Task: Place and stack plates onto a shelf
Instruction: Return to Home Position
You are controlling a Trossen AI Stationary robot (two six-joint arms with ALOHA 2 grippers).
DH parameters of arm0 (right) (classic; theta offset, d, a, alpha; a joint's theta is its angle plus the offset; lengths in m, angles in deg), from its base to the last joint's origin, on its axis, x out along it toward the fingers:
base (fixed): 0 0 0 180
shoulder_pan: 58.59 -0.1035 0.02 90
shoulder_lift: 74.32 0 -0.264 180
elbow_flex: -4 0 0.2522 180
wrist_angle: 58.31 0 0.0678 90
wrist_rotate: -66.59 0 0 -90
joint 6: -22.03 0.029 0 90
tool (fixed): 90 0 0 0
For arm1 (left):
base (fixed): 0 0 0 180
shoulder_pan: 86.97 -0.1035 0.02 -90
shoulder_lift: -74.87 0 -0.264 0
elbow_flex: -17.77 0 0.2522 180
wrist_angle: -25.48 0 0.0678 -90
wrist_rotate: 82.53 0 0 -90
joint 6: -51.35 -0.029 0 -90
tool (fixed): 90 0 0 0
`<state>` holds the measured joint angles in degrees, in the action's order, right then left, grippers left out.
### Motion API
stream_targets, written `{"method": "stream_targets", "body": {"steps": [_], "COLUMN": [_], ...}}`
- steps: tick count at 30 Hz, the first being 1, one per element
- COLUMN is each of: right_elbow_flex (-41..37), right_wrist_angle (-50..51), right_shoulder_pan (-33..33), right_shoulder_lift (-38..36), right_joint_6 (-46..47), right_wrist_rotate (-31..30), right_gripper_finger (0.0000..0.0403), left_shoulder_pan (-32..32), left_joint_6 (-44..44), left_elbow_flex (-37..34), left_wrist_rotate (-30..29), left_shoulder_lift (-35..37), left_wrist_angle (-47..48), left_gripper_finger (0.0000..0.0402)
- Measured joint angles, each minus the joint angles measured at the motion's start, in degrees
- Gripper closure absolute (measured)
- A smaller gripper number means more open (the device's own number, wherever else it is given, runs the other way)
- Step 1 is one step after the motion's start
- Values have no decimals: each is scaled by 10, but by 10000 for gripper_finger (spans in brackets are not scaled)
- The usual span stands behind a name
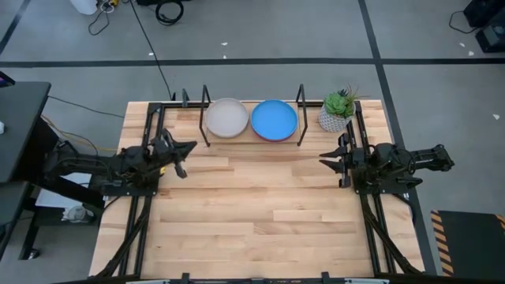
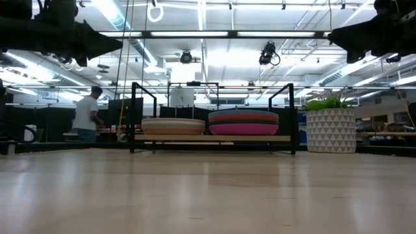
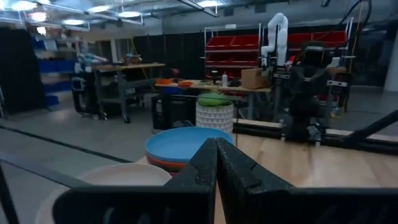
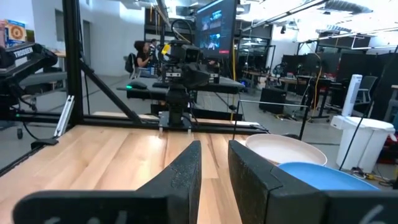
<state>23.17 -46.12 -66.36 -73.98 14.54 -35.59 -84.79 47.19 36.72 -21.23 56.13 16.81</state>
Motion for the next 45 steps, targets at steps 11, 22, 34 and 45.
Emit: {"method": "stream_targets", "body": {"steps": [11, 22, 34, 45], "right_elbow_flex": [0, 0, 0, 0], "right_wrist_angle": [-1, -1, -1, 0], "right_shoulder_pan": [0, 0, 0, 0], "right_shoulder_lift": [0, 0, 0, 0], "right_joint_6": [-1, -1, -2, -2], "right_wrist_rotate": [0, 1, 1, 1], "right_gripper_finger": [317, 317, 317, 317], "left_shoulder_pan": [1, 1, 1, 1], "left_joint_6": [20, 20, 20, 20], "left_elbow_flex": [0, 0, 0, 0], "left_wrist_rotate": [0, 0, 0, 0], "left_shoulder_lift": [0, 0, 0, 0], "left_wrist_angle": [0, 0, 0, 0], "left_gripper_finger": [390, 390, 390, 390]}}
